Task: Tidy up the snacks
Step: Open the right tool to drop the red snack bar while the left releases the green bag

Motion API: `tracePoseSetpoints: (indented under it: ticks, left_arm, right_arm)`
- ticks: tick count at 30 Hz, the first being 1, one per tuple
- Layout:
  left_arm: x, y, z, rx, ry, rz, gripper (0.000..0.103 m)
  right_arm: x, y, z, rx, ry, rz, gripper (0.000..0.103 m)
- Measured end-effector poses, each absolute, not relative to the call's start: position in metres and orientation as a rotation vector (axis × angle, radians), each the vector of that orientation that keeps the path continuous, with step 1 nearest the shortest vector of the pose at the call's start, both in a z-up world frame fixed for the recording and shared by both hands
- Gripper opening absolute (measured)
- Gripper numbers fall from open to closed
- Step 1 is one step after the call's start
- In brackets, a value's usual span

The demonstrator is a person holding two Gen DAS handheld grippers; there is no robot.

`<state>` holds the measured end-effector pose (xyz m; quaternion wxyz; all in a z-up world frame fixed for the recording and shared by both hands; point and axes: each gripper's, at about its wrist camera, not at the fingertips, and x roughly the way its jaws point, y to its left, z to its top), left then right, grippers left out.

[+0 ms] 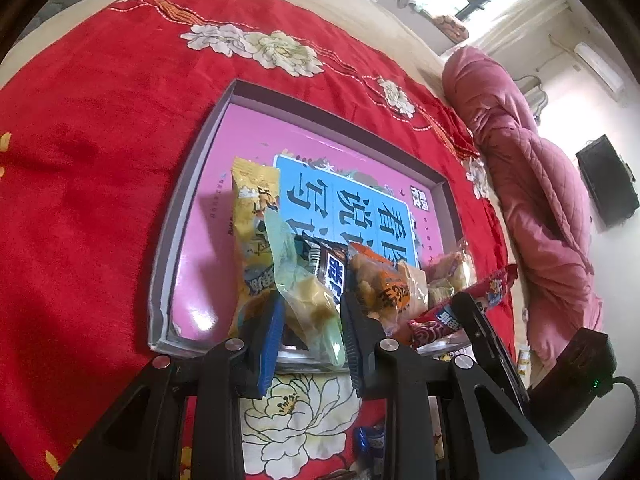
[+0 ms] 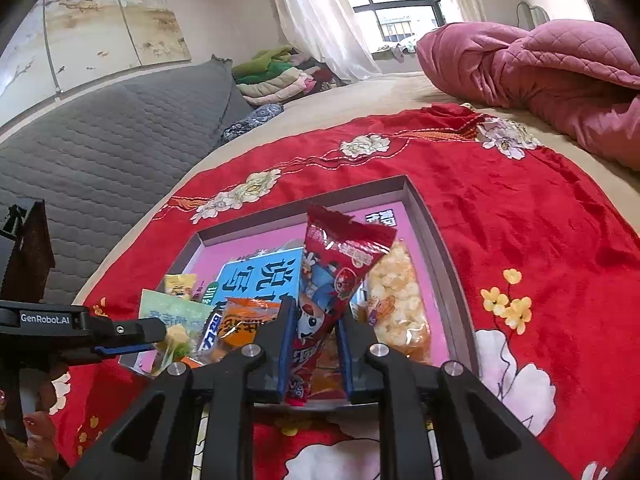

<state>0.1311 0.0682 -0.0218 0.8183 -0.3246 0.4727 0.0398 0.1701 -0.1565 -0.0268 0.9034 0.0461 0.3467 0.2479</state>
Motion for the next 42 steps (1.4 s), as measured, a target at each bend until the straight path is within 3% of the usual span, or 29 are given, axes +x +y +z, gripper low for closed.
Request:
tracePoseSetpoints:
  ticks: [3,8,15,33,37,42]
  left_arm:
    - [0.129,0.071,-0.020,-0.697,1.001,0.091,0.029]
    - [0.126,0.076,-0.017,-0.702,0.992,0.103,0.029]
    - [0.122,0.080,-0.013,-0.707,0.983,0.108,0.030]
    - [0.109,0.072,-0.004,-0.653,0.984,0.081,0.031]
    - [0.107,0.066,0.001,-0.613,0.981,0.085,0.042]
    - [0.105,0.062,0.008,-0.573,0.972,0.094,0.044]
  right_arm:
    - [0.170,-0.159,-0.026,0.100,0.714,0.499,0.031]
    - [0.169,-0.162,-0.023,0.099,0.700,0.488,0.033]
    - [0.168,-0.166,-0.020,0.111,0.685,0.483,0.046]
    - [0.162,-0.173,-0.015,0.133,0.678,0.480,0.058]
    - [0.160,-0.173,-0.014,0.135,0.678,0.477,0.059]
    - [0.158,-0.175,-0.012,0.142,0.680,0.475,0.065]
